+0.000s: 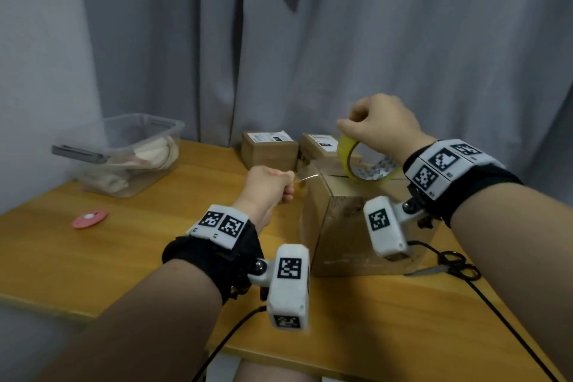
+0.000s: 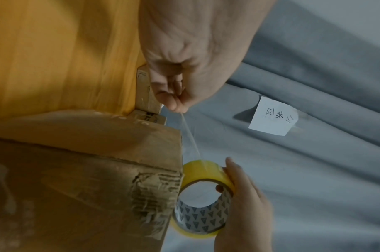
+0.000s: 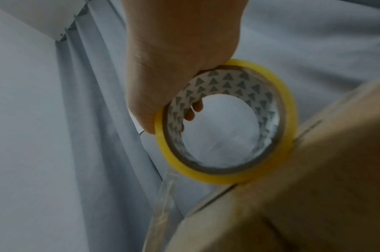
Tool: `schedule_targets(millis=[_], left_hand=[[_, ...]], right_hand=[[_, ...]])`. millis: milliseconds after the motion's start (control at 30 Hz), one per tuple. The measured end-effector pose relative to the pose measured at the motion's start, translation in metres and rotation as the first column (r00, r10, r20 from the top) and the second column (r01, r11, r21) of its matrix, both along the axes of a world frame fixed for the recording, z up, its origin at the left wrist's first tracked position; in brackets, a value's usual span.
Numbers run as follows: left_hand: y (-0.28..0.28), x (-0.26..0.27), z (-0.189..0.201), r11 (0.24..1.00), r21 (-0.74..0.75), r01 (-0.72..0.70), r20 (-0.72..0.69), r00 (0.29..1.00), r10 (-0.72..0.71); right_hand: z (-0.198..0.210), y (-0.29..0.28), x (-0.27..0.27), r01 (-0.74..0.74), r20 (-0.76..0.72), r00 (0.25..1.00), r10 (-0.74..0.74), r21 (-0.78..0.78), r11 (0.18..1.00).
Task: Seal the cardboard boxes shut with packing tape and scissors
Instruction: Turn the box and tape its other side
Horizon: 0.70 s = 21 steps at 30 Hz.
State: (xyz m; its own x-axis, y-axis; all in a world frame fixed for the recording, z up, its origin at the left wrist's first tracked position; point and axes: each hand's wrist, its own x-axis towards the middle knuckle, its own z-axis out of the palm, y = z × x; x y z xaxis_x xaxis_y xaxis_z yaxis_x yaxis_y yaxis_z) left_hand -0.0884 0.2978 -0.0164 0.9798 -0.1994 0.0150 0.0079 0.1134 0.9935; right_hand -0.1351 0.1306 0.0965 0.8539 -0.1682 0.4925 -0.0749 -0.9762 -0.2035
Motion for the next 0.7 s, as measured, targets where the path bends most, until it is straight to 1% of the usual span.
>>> schedule_targets(millis=[67, 167, 233, 333, 433, 533, 633, 700], left_hand=[[-0.002, 0.002, -0.004, 1.000, -0.014, -0.013, -0.023, 1.000, 0.013], [-0.003, 0.005, -0.009, 0.999, -0.029, -0.017, -0.040, 0.999, 0.016], [-0.004, 0.007, -0.011, 1.000, -0.016, -0.021, -0.044, 0.999, 0.020], [-0.008, 0.008, -0.011, 1.000, 0.001, -0.017, -0.053, 0.998, 0.017], [-0.010, 0.007, -0.014, 0.999, 0.048, -0.009, -0.066, 0.998, 0.012], [-0.012, 0.007, -0.021, 0.997, 0.083, -0.006, -0.076, 0.997, 0.013], [-0.018, 0.008, -0.027, 0.994, 0.106, -0.019, -0.078, 0.997, 0.028], [-0.023, 0.006, -0.030, 0.989, 0.145, -0.007, -0.068, 0.998, 0.017]], right_hand=[[-0.007, -0.001, -0.005, -0.002, 0.045, 0.999, 0.002, -0.004, 1.000], [-0.015, -0.003, -0.008, -0.020, 0.001, 1.000, 0.020, 0.012, 1.000], [-0.014, -0.007, -0.007, -0.045, -0.030, 0.998, 0.047, 0.062, 0.997], [-0.011, -0.011, -0.004, -0.027, -0.053, 0.998, 0.032, 0.087, 0.996], [-0.011, -0.007, -0.001, -0.017, -0.087, 0.996, 0.021, 0.053, 0.998], [-0.011, 0.000, 0.001, -0.024, -0.119, 0.993, 0.023, -0.015, 1.000], [-0.010, 0.004, 0.003, -0.034, -0.113, 0.993, 0.024, -0.085, 0.996], [-0.010, 0.004, 0.004, -0.039, -0.112, 0.993, 0.029, -0.091, 0.995]])
